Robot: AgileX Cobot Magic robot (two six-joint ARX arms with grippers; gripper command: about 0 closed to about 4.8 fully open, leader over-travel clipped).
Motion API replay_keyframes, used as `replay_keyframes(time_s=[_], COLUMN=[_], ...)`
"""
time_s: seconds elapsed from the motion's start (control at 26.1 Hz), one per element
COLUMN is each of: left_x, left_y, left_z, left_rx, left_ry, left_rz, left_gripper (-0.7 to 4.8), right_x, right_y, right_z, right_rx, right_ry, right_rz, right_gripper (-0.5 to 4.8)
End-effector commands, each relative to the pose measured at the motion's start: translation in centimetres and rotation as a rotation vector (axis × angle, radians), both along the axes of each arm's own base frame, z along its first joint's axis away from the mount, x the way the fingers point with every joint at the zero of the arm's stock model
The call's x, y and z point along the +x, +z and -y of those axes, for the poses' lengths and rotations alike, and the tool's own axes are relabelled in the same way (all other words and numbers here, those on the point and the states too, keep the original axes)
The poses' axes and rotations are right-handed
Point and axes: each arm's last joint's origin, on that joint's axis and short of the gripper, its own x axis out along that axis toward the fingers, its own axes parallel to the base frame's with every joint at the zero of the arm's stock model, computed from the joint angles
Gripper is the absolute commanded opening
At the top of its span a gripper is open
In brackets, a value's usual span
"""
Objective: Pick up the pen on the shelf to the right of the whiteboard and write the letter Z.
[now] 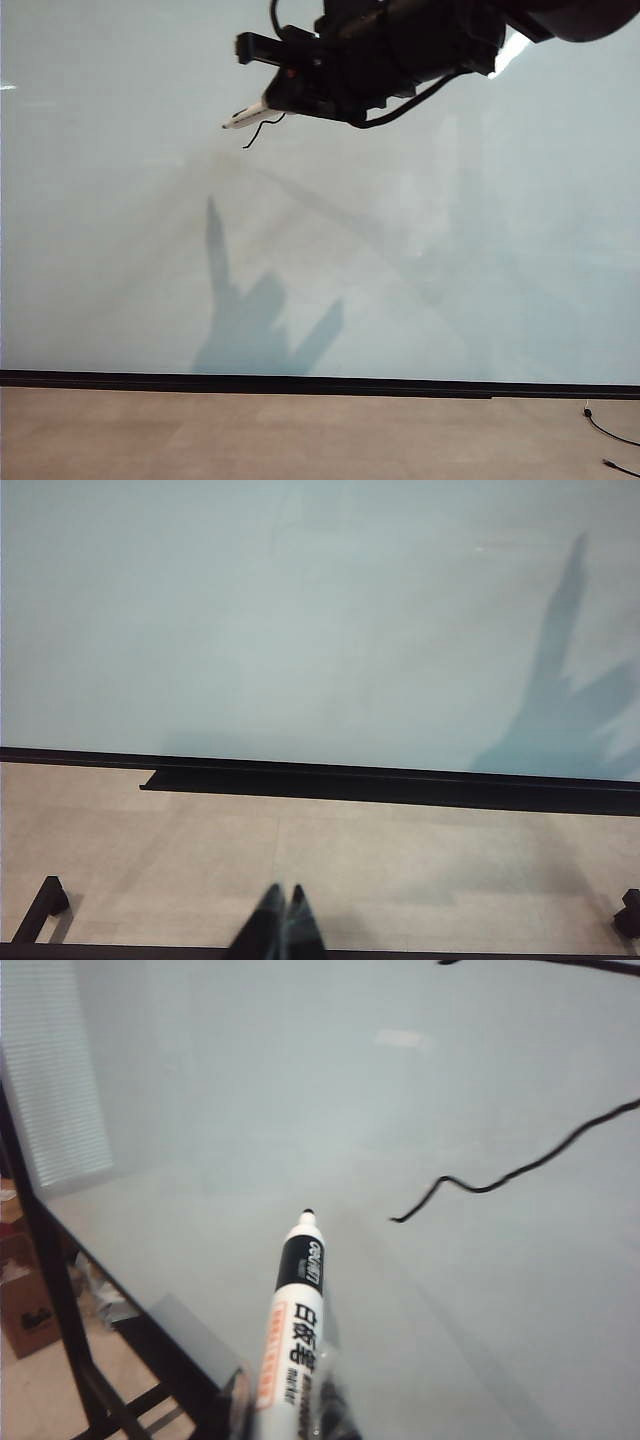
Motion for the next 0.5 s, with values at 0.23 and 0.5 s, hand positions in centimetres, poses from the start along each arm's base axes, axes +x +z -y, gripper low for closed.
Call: replay_keyframes(time_s=[0.23,0.5], left_x=[0.0,0.0], left_y=[0.1,0.1], left_z=[0.0,0.0], left_rx=[0.004,0.004], left_ry=[-0.001,-0.002], left_rz=[0.007,0.007], left_gripper=[-0.05,-0.04], right_x=[1.6,2.2], right_y=[-0.8,-1.4], right_z=[0.8,1.0], right_rx=[0.019,0.033], right_ry=[-0.010,-0.020], right_rz=[0.008,0.003], right_gripper=[-0.05,-0.05])
